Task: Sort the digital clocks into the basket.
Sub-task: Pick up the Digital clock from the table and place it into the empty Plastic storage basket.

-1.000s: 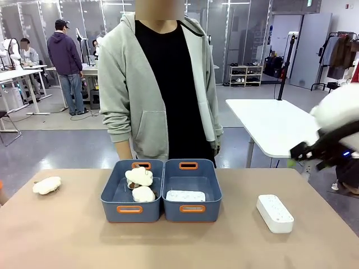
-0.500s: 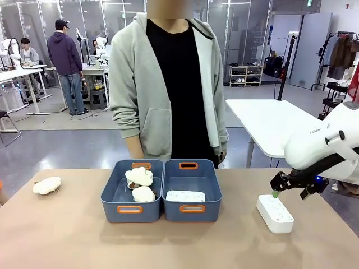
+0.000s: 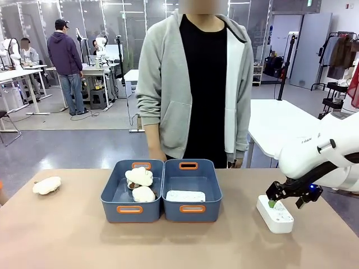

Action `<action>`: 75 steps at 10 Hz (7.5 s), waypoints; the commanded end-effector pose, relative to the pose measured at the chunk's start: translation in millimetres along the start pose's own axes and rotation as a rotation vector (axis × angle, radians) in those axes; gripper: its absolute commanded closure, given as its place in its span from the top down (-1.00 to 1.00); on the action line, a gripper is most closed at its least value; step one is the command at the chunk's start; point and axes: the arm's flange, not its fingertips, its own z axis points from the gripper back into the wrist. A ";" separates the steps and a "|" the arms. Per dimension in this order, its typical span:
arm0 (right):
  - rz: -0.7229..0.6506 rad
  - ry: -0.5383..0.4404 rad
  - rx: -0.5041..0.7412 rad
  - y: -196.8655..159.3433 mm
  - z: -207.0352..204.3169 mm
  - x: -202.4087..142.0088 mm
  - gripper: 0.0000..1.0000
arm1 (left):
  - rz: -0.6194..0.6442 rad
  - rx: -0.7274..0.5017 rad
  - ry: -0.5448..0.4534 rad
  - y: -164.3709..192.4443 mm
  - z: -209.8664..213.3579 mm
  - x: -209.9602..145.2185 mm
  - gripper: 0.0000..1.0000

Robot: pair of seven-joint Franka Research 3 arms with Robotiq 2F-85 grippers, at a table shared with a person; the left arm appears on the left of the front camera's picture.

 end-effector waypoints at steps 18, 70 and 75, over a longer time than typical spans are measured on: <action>0.112 0.015 0.246 19.5 73.3 24.2 -0.54 | -0.012 -0.015 -0.008 -3.1 0.6 1.3 1.00; 0.067 0.123 0.790 153.0 104.7 21.6 1.00 | -0.012 -0.015 -0.008 -3.1 0.6 1.3 1.00; -0.169 0.018 1.193 -30.2 114.4 -19.4 1.00 | -0.012 -0.015 -0.008 -3.1 0.6 1.3 1.00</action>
